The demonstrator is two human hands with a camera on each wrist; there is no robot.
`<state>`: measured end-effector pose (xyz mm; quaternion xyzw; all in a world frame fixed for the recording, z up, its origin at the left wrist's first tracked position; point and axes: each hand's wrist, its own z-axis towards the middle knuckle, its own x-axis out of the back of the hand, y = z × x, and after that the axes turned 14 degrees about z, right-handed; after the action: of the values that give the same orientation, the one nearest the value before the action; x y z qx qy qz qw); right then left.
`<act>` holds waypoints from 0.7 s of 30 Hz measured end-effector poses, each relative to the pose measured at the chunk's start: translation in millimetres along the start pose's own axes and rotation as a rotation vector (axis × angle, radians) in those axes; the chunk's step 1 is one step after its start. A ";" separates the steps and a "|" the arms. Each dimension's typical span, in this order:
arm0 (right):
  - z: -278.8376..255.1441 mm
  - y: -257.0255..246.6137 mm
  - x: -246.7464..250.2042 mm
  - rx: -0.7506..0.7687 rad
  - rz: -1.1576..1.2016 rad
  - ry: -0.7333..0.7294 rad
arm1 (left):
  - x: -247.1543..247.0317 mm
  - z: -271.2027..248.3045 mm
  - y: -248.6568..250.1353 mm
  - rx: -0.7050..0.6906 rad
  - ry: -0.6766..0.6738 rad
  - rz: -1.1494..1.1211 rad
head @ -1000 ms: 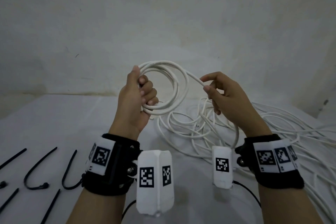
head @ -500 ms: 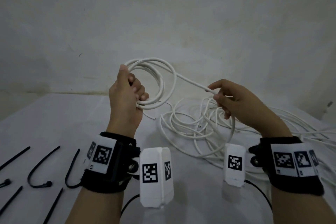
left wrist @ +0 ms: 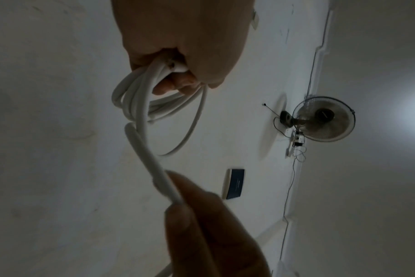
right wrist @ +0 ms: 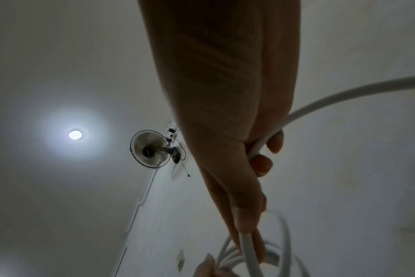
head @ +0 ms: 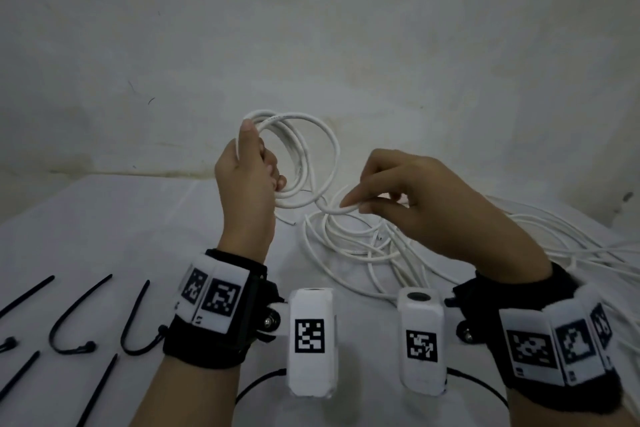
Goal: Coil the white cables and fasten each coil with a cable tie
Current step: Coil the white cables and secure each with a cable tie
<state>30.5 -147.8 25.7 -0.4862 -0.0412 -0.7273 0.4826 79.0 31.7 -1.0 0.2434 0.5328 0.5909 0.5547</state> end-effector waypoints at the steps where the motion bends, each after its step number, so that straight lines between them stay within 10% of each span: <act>1: 0.7 -3.3 -1.0 0.022 0.007 0.003 | -2.6 -2.3 -0.2 -0.020 -0.024 0.028; 11: 6.1 2.3 -12.6 0.013 0.191 0.328 | -10.9 -19.3 -0.3 -0.130 -0.481 0.254; 21: 7.1 10.2 -18.0 0.011 0.274 0.502 | -16.0 -24.8 -2.2 -0.039 -0.564 0.268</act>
<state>44.0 -137.6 11.8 -0.2895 0.1418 -0.7526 0.5742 62.3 7.8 -6.0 0.4551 0.3095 0.5779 0.6026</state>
